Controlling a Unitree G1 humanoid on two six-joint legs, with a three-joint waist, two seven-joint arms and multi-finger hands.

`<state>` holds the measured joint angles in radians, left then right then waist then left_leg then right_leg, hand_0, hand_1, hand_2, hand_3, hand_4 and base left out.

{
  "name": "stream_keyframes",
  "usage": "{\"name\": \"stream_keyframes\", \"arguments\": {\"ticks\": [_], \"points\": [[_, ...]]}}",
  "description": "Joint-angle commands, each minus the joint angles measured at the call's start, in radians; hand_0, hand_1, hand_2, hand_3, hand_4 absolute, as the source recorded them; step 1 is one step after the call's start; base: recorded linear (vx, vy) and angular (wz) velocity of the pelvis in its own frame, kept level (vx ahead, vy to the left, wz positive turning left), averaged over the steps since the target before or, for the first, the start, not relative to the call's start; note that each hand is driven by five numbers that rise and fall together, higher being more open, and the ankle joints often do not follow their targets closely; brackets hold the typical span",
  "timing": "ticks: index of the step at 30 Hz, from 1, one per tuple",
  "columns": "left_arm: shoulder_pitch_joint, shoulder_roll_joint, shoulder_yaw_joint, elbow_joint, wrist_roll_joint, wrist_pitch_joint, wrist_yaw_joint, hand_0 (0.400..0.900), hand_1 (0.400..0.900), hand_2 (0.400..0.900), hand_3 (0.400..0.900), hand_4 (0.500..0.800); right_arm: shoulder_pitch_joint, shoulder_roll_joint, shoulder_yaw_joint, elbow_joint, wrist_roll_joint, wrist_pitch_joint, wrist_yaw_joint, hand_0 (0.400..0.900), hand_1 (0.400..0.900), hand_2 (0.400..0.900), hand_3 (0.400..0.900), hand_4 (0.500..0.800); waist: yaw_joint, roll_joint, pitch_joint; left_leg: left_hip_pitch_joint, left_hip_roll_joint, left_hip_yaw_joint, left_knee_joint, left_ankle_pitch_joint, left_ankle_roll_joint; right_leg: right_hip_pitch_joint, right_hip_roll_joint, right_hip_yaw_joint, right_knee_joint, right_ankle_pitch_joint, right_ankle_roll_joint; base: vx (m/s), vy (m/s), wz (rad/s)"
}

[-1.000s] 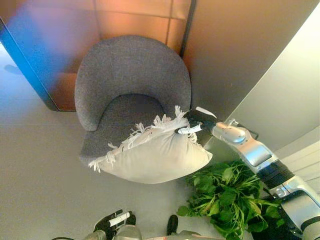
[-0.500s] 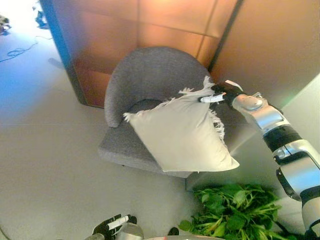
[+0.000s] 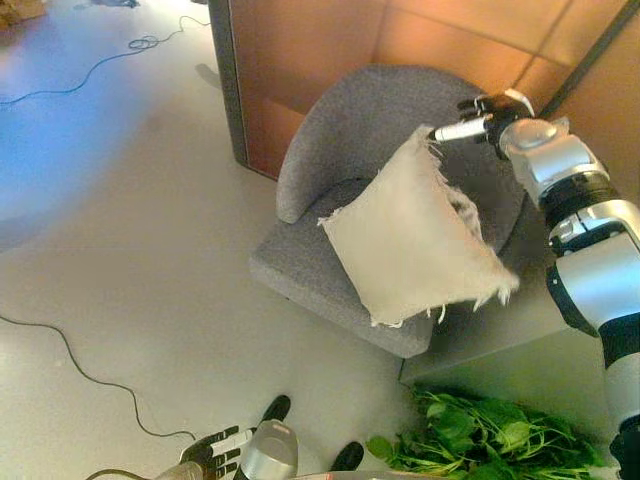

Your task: Pick up the pillow and put it on the sofa.

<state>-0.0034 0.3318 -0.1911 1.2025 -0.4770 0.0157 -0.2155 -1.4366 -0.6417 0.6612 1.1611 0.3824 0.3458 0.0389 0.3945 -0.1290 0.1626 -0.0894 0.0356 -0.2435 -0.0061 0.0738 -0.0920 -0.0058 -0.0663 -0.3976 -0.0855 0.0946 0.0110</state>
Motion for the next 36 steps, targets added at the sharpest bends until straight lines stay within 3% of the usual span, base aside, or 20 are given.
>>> {"name": "stream_keyframes", "arguments": {"ticks": [1, 11, 15, 20, 25, 30, 36], "points": [[0.017, -0.008, -0.077, 0.021, 0.012, -0.025, -0.012, 0.900, 0.900, 0.900, 0.900, 0.800, -0.185, -0.061, 0.076, -0.004, -0.056, -0.064, -0.021, 0.900, 0.900, 0.900, 0.900, 0.800, -0.016, -0.015, -0.032, 0.031, -0.057, 0.036, -0.058, -0.016, 0.032, 0.093, 0.000, 0.016, 0.122, -0.170, 0.018, 0.09, 0.064, -0.09], [0.048, -0.016, -0.069, 0.031, 0.050, -0.010, -0.013, 0.900, 0.900, 0.900, 0.900, 0.800, -0.134, -0.071, 0.044, -0.011, -0.103, -0.059, 0.033, 0.900, 0.900, 0.900, 0.900, 0.800, -0.049, 0.005, -0.069, 0.083, -0.052, 0.072, -0.063, -0.031, 0.031, 0.127, -0.005, 0.048, 0.110, -0.167, 0.026, 0.06, 0.012, -0.16], [0.043, -0.015, -0.067, 0.035, 0.050, -0.012, -0.018, 0.900, 0.900, 0.900, 0.900, 0.800, -0.112, -0.064, 0.027, -0.045, -0.011, -0.097, 0.046, 0.900, 0.900, 0.900, 0.900, 0.800, -0.075, 0.012, -0.075, 0.091, -0.044, 0.100, -0.065, -0.035, 0.031, 0.123, -0.004, 0.069, 0.107, -0.163, 0.030, -0.05, -0.012, -0.21], [0.040, -0.030, -0.062, 0.037, 0.071, -0.012, -0.028, 0.900, 0.900, 0.900, 0.900, 0.800, 0.010, -0.039, -0.070, -0.153, 0.100, -0.126, 0.039, 0.900, 0.900, 0.900, 0.900, 0.800, -0.114, 0.028, -0.084, 0.103, -0.037, 0.138, -0.069, -0.041, 0.034, 0.118, -0.009, 0.098, 0.106, -0.160, 0.036, -0.10, 0.005, -0.25], [0.047, -0.048, -0.043, 0.029, 0.082, -0.027, -0.041, 0.900, 0.900, 0.900, 0.900, 0.800, 0.353, 0.009, -0.201, -0.430, 0.171, -0.173, 0.048, 0.900, 0.900, 0.900, 0.900, 0.800, -0.177, 0.053, -0.087, 0.124, -0.032, 0.186, -0.073, -0.051, 0.041, 0.112, -0.010, 0.137, 0.106, -0.155, 0.042, -0.09, -0.001, -0.36], [0.029, -0.063, -0.051, 0.015, 0.067, -0.021, -0.039, 0.900, 0.900, 0.900, 0.900, 0.800, 0.730, 0.145, -0.287, -0.689, 0.223, -0.209, 0.017, 0.900, 0.900, 0.900, 0.900, 0.800, -0.256, 0.079, -0.083, 0.137, -0.029, 0.229, -0.074, -0.061, 0.052, 0.096, -0.002, 0.192, 0.108, -0.151, 0.042, -0.09, -0.017, -0.33], [0.021, -0.093, -0.075, -0.007, 0.049, -0.028, -0.011, 0.900, 0.900, 0.900, 0.900, 0.800, 1.082, 0.295, -0.320, -0.731, 0.271, -0.302, 0.000, 0.900, 0.900, 0.900, 0.900, 0.800, -0.322, 0.102, -0.077, 0.144, -0.024, 0.270, -0.075, -0.065, 0.056, 0.085, 0.007, 0.231, 0.103, -0.145, 0.046, -0.10, -0.010, -0.24]]}}
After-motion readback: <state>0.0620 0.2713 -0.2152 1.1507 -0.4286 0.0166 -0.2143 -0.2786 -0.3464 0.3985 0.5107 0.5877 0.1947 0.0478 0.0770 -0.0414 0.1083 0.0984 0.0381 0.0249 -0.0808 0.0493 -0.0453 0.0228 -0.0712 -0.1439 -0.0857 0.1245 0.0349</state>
